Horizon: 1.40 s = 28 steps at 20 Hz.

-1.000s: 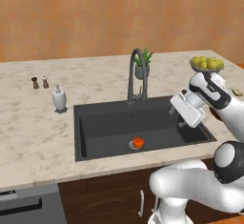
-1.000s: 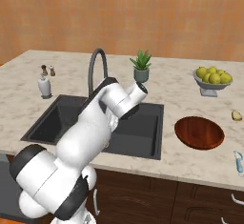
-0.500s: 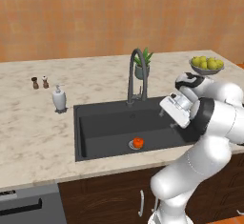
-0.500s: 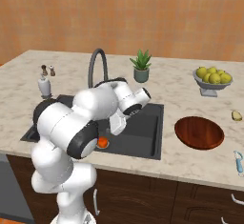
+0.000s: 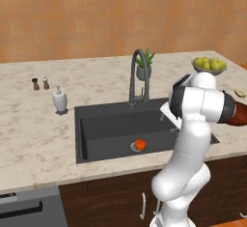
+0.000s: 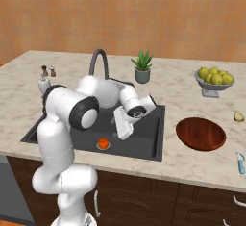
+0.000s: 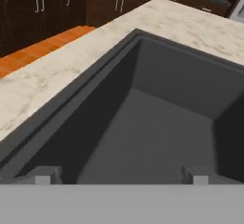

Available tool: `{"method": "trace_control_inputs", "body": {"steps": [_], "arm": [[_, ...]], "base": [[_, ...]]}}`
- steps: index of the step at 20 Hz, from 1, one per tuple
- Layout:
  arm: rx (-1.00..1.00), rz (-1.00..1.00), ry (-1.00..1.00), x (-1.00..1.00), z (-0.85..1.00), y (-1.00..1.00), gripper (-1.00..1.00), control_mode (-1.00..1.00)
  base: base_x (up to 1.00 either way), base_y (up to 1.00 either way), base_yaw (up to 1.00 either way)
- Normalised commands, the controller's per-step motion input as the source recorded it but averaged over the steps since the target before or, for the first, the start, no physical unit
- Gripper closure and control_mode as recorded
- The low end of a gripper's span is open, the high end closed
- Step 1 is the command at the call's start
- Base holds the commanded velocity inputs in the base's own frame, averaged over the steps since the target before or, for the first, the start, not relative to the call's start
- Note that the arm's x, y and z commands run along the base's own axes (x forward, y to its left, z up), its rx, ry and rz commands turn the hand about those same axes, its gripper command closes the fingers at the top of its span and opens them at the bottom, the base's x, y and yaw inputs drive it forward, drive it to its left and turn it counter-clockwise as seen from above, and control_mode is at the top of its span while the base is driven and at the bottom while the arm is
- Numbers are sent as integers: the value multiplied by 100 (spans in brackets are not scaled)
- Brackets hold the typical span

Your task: Pick the squash from the sink and place it in the bowl. Then pick the bowl and place it in the microwave. Then close the microwave door and press the start button.

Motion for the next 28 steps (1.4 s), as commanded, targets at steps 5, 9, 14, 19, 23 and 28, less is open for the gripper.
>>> {"method": "trace_control_inputs", "body": {"steps": [5, 9, 14, 19, 23, 28], "arm": [[0, 0, 0, 40, -17, 0, -100, -100], [0, 0, 4, 33, -21, 0, -100, -100], [0, 0, 4, 23, -31, 0, -100, -100], [0, 0, -1, 19, -28, 4, -100, -100], [0, 0, -22, 0, -34, 5, -100, -100], [1, 0, -18, 2, -45, 13, -100, -100]], "base": [[0, 0, 0], [0, 0, 0], [0, 0, 0], [0, 0, 0], [0, 0, 0], [0, 0, 0]]}}
